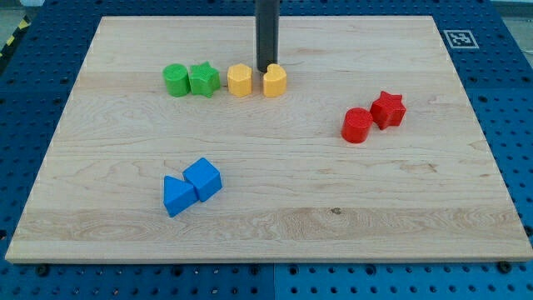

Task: Move your arm to the horizontal to the red circle

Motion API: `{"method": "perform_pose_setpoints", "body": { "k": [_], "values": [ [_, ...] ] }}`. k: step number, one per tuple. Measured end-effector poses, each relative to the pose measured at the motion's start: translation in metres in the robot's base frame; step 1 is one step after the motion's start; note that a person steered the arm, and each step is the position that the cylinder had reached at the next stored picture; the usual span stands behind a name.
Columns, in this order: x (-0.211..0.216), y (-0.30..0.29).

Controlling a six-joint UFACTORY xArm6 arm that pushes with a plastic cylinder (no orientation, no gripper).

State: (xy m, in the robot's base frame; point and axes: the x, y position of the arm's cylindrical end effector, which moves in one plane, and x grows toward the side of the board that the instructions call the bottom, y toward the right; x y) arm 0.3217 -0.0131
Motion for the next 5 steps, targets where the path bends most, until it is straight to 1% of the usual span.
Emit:
{"method": "perform_pose_setpoints", "body": {
  "k": [1,3,4,5],
  "values": [
    [0.0,-0.022],
    [0.0,-0.028],
    [-0.016,-0.001],
    [-0.035,0.061]
  ]
}}
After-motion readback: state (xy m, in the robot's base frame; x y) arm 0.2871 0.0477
